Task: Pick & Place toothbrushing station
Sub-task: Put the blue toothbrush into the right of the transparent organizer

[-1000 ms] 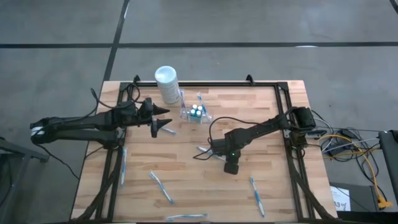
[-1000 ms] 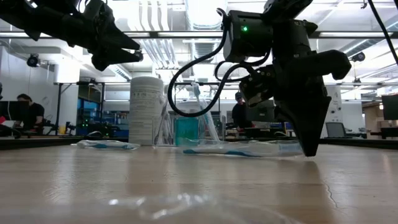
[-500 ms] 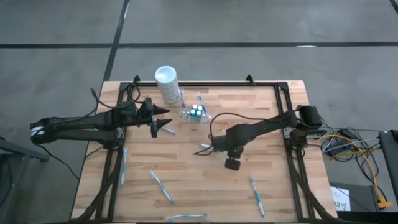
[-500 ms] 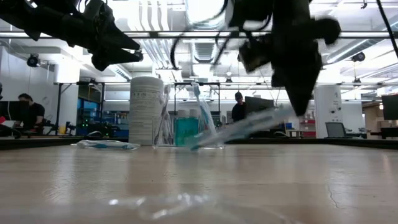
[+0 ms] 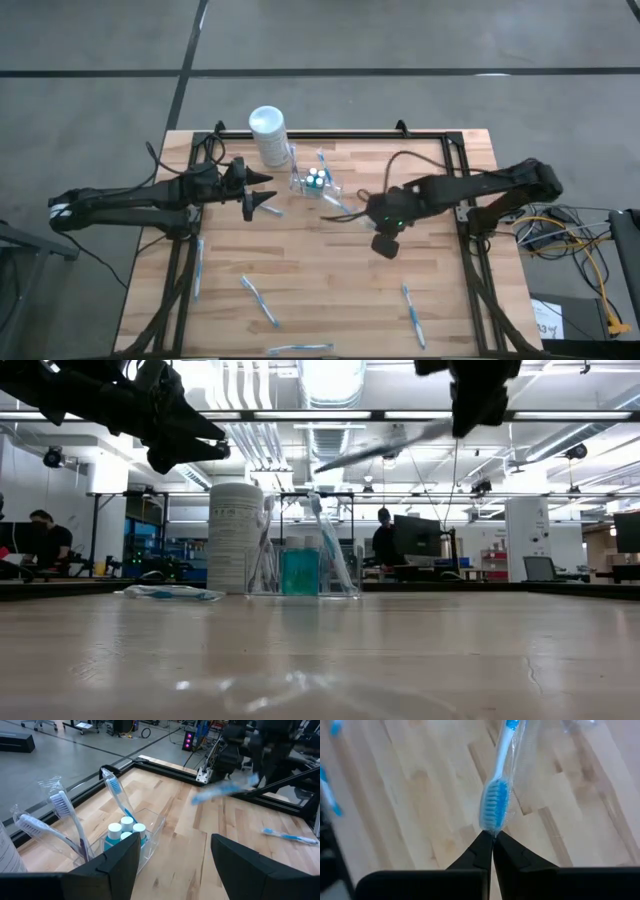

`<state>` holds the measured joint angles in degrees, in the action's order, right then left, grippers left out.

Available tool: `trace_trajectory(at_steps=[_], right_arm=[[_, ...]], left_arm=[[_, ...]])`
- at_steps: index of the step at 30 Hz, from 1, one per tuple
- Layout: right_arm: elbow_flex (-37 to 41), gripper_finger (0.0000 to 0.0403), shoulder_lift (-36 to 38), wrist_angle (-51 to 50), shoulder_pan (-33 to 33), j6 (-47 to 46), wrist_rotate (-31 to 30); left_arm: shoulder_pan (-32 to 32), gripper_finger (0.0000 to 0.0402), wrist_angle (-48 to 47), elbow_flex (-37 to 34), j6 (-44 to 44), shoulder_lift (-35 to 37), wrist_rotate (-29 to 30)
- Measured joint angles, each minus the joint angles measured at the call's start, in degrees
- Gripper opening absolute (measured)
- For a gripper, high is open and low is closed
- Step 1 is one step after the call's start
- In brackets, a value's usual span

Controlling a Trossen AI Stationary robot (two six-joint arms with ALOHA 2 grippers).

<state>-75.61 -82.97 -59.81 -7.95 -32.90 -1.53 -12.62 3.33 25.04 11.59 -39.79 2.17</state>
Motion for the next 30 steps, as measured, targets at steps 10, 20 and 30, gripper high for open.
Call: trace_trajectory(at_steps=[10, 20, 30], right_arm=[[-3.48, 0.0008, 4.41, -11.3, 3.91, -5.89, 0.43], [-9.04, 0.0008, 3.91, -19.22, 4.44, -3.35, 1.88], [-15.03, 0.0008, 1.03, -28.94, 4.49, -0.91, 9.58]], left_arm=[[0.0, 0.0247, -0.01, 0.0, -0.01, 0.0, 0.01], [0.01, 0.0247, 0.0, 0.0, -0.01, 0.0, 0.01], [0.01, 0.0247, 0.01, 0.0, 0.0, 0.0, 0.02]])
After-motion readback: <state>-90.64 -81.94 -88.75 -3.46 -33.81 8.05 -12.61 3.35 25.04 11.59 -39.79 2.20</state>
